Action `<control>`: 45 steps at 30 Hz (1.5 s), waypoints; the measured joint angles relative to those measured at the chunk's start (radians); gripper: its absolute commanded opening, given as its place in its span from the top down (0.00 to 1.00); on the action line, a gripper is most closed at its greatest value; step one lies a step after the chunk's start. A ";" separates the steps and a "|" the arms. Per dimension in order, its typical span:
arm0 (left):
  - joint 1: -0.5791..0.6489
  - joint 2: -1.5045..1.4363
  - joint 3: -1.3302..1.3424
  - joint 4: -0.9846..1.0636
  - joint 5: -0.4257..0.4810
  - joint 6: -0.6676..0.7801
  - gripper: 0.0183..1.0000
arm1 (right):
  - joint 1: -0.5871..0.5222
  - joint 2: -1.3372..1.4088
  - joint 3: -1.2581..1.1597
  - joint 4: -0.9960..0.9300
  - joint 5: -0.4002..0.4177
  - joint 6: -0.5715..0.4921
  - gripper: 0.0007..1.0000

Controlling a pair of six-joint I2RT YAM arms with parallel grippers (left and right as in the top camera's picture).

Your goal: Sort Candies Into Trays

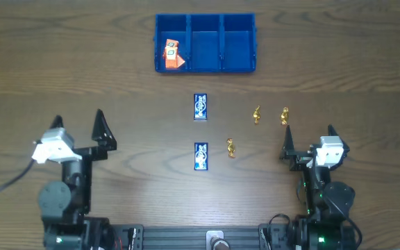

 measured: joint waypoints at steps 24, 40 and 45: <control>0.011 -0.183 -0.188 -0.154 0.057 0.003 0.00 | 0.000 0.000 0.000 0.000 0.000 0.000 0.00; 0.011 -0.183 -0.188 -0.156 0.057 0.003 0.00 | 0.000 0.083 0.048 0.154 -0.202 0.240 0.00; 0.011 -0.185 -0.187 -0.157 0.058 0.004 0.00 | 0.009 0.445 0.393 0.002 -0.499 0.312 0.00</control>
